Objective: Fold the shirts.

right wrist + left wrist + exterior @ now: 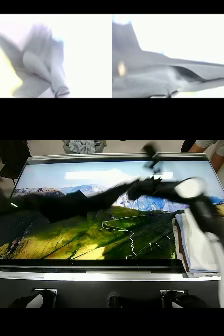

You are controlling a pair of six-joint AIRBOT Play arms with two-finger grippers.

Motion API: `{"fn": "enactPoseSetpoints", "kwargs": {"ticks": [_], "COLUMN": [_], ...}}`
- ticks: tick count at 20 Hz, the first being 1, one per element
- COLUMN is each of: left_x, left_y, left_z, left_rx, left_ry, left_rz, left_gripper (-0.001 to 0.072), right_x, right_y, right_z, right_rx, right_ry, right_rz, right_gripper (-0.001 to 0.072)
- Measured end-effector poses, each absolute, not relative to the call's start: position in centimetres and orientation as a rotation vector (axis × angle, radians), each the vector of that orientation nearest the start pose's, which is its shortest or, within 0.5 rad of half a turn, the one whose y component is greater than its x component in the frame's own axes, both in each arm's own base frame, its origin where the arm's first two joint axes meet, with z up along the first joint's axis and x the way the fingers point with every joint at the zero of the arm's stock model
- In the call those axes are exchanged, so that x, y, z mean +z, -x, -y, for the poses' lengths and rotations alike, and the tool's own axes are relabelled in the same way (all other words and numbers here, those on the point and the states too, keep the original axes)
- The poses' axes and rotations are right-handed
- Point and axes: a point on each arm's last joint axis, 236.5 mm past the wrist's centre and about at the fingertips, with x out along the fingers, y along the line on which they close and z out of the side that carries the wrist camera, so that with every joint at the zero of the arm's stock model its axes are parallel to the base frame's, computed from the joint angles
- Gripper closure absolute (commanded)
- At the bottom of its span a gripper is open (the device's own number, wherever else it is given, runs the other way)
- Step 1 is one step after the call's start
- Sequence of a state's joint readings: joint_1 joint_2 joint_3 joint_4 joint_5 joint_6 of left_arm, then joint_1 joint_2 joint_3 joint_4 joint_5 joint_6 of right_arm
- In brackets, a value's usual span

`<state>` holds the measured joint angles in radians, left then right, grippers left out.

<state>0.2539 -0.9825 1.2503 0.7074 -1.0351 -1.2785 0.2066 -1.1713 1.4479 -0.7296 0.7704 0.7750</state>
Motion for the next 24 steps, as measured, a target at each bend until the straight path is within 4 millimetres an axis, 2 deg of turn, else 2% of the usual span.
{"fn": "enactPoseSetpoints", "kwargs": {"ticks": [1,3,4,5,7,8,10,11,13,14,15,17,20,22,24], "left_x": [31.5,42.4,46.4,49.9,54.4,55.7,57.3,57.3,55.8,54.3,52.2,45.8,33.1,25.0,18.2], "left_y": [-39.4,-35.6,-33.4,-31.1,-27.3,-25.8,-23.6,-23.3,-24.5,-25.6,-27.4,-31.7,-38.3,-41.9,-45.2], "left_z": [4.7,4.7,5.4,5.9,7.0,7.5,8.3,8.5,8.4,8.2,7.8,7.2,6.7,6.4,5.7], "left_rx": [-0.379,-0.382,-0.392,-0.399,-0.413,-0.419,-0.432,-0.435,-0.437,-0.437,-0.439,-0.445,-0.457,-0.439,-0.398], "left_ry": [0.444,0.364,0.336,0.311,0.28,0.269,0.261,0.263,0.281,0.298,0.322,0.378,0.464,0.521,0.577], "left_rz": [-0.408,-0.179,-0.095,-0.014,0.097,0.134,0.174,0.17,0.107,0.055,-0.02,-0.214,-0.513,-0.661,-0.759], "left_gripper": [0.0681,0.0681,0.0681,0.0681,0.0681,0.0681,0.0681,0.0681,0.068,0.068,0.068,0.068,0.068,0.068,0.0679], "right_x": [35.2,44.7,48.5,51.3,54.9,56.1,57.2,56.7,53.7,51.4,48.2,40.3,28.5,21.6,16.1], "right_y": [-41.8,-36.8,-33.7,-30.9,-25.9,-23.8,-20.8,-20.4,-21.4,-22.6,-24.3,-28.1,-33.8,-38.2,-42.8], "right_z": [-19.4,-16.3,-14.8,-13.5,-11.5,-10.6,-8.9,-8.3,-7.4,-7.0,-6.6,-5.9,-5.4,-5.6,-6.3], "right_rx": [0.691,0.589,0.544,0.505,0.442,0.409,0.348,0.326,0.294,0.281,0.267,0.238,0.216,0.207,0.193], "right_ry": [0.088,0.108,0.118,0.129,0.145,0.151,0.16,0.161,0.156,0.158,0.165,0.191,0.221,0.219,0.184], "right_rz": [-0.097,0.153,0.261,0.345,0.461,0.5,0.532,0.503,0.354,0.248,0.11,-0.206,-0.61,-0.776,-0.844], "right_gripper": [0.0671,0.0671,0.0671,0.0671,0.0671,0.0671,0.0671,0.0671,0.0671,0.0671,0.0671,0.0671,0.067,0.067,0.0669]}}
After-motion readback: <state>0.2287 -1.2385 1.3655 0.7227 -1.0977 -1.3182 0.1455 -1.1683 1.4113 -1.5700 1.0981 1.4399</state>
